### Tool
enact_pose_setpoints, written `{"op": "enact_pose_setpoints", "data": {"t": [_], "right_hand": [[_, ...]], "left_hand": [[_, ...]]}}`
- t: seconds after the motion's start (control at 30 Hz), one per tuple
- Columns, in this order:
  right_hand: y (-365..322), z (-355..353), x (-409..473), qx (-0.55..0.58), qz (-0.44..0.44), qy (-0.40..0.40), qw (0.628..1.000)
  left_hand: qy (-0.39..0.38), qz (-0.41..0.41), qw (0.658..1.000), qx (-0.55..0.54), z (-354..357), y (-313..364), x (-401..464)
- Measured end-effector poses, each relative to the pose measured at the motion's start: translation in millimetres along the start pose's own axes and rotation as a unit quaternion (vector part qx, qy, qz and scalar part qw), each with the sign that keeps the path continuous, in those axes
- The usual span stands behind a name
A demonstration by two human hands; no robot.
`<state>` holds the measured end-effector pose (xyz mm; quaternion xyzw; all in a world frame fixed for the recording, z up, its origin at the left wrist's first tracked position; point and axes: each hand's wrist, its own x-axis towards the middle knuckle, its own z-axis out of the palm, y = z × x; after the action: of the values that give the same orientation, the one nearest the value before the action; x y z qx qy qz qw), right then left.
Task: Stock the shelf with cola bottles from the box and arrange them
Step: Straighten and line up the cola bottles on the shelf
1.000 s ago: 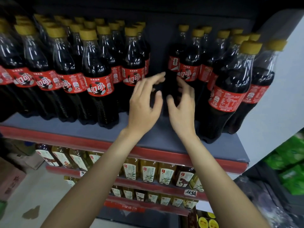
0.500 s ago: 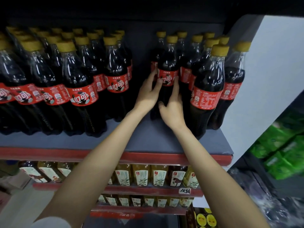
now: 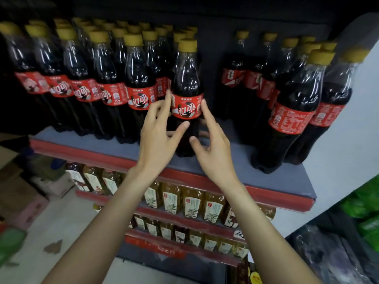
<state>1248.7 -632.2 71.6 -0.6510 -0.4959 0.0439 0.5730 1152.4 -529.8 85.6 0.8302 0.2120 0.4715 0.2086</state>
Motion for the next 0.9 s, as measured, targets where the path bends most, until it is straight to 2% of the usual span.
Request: {"op": "enact_pose_setpoints", "data": {"t": [0.1, 0.27, 0.53, 0.7, 0.8, 0.9], "right_hand": [[-3, 10, 0, 0.02, -0.001, -0.02, 1.0], [-2, 23, 1, 0.008, -0.015, -0.021, 1.0], [0, 27, 11, 0.006, -0.003, -0.034, 0.999], [2, 21, 14, 0.005, -0.005, -0.058, 0.998], [7, 6, 23, -0.012, 0.002, 0.007, 1.0], [22, -9, 46, -0.096, 0.003, 0.103, 0.99]], "left_hand": [[0.031, 0.006, 0.999, 0.04, -6, -4, -3], [0.047, -0.002, 0.999, 0.011, -7, -9, -8], [0.077, 0.022, 0.989, 0.122, -3, -18, -12], [0.079, 0.029, 0.992, 0.097, -1, -22, -15], [0.101, 0.046, 0.987, 0.118, -1, -21, -14], [0.126, 0.07, 0.977, 0.157, 1, -18, -9]]}}
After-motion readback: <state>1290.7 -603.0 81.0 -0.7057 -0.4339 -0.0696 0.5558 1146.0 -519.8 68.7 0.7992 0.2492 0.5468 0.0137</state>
